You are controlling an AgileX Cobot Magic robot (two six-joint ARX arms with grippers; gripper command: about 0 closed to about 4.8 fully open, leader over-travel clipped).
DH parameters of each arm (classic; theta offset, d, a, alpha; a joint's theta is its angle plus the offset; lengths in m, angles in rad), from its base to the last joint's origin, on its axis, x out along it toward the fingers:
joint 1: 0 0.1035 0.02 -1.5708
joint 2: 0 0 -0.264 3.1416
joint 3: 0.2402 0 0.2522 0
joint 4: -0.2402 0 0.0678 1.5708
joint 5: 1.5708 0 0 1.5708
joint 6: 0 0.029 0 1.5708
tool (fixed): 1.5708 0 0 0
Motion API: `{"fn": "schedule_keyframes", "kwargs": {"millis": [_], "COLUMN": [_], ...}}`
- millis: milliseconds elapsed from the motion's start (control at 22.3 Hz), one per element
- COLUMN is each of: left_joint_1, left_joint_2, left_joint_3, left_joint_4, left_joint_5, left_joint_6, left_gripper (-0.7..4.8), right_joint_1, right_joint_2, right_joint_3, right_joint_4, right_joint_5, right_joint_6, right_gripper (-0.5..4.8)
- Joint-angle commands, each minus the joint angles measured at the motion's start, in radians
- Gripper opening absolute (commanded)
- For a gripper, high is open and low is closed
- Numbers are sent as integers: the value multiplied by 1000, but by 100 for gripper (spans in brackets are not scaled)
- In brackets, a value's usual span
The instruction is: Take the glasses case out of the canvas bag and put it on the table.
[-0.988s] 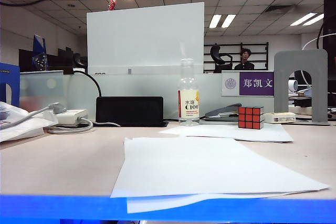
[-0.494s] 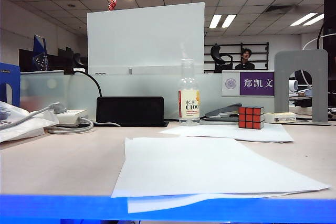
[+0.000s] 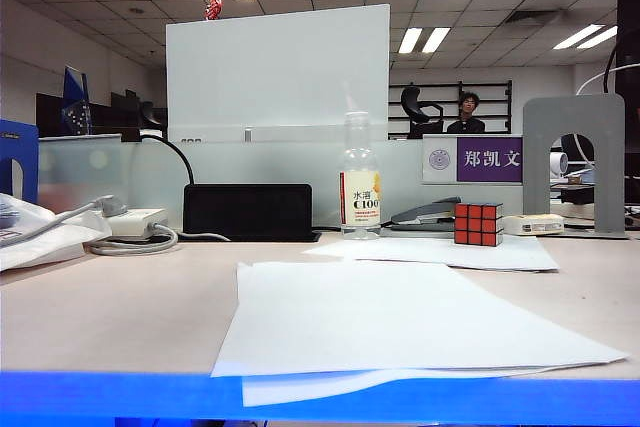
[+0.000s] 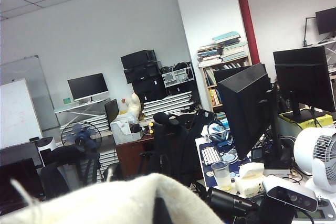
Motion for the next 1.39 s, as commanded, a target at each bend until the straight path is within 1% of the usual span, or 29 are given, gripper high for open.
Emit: {"fn": "schedule_keyframes", "kwargs": {"millis": [45,225,359,449,674,808,1033,1213,1392], "left_joint_1": [-2,-3,-13,-41,-125,-128,-128,-127,-129], "left_joint_2": [-1,9,10,10,9,9,-9,-77,-92], "left_joint_3": [2,2,2,2,2,2,2,2,2], "left_joint_4": [29,26,26,26,26,26,27,27,26], "left_joint_5": [2,2,2,5,23,24,24,22,22], "left_joint_6": [7,20,-5,-22,-21,-24,-68,-63,-64], "left_gripper": [305,305,305,305,305,305,304,304,305], "right_joint_1": [0,0,0,0,0,0,0,0,0], "right_joint_2": [-10,-17,-21,-21,-23,-23,-22,-22,-17], "right_joint_3": [6,6,6,6,6,6,6,6,6], "right_joint_4": [33,52,58,58,58,58,58,58,58], "right_joint_5": [17,16,16,16,16,16,16,17,17], "right_joint_6": [16,35,37,40,40,40,39,39,39], "right_gripper": [-6,-6,-6,-6,-6,-6,-6,-6,-6]}}
